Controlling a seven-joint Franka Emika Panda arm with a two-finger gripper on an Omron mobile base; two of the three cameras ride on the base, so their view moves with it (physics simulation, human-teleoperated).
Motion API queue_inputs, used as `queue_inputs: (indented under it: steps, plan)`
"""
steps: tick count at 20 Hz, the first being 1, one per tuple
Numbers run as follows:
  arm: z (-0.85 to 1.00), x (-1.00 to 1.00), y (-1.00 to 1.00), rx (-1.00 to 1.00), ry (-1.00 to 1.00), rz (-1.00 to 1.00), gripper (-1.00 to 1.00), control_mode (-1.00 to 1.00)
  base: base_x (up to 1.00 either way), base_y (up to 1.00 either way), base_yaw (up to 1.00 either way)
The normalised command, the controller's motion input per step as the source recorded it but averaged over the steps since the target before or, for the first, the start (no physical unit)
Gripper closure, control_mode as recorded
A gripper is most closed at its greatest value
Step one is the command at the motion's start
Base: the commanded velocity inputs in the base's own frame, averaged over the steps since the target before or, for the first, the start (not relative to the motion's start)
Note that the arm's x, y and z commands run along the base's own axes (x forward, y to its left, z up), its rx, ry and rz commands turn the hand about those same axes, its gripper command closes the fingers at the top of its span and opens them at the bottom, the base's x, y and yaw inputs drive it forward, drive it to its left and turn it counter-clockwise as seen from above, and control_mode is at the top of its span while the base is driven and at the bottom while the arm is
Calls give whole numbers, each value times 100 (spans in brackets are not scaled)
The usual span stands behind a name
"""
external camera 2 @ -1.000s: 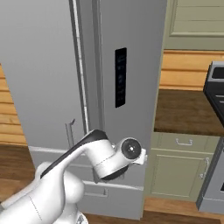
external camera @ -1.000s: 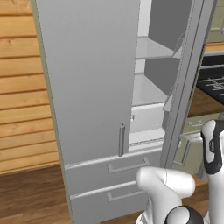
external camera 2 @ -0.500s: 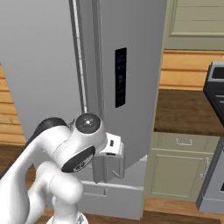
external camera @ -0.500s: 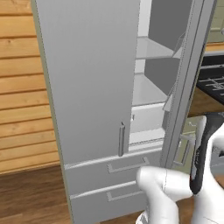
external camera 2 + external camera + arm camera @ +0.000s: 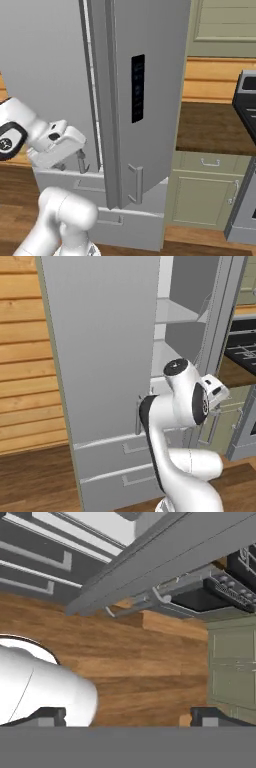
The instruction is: Take the strawberry from the fridge and place it on top of the pancake, located on the dining counter.
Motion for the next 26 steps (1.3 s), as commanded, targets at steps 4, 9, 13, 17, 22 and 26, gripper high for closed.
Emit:
queue_inputs:
  steps: [4, 9, 13, 17, 22, 26]
  plan:
    - [63, 9, 92, -81, 43, 0, -100, -100, 0, 0, 0]
    - [54, 70, 20, -60, 58, 10, -100, -100, 0, 0, 0]
    - [29, 77, -18, -28, 44, 13, -100, -100, 0, 0, 0]
    - [0, 61, -65, 2, 9, 0, -100, -100, 0, 0, 0]
    - [4, 59, -52, 10, 5, 3, -100, -100, 0, 0, 0]
    - [4, 44, -54, 7, 5, 5, -100, -100, 0, 0, 0]
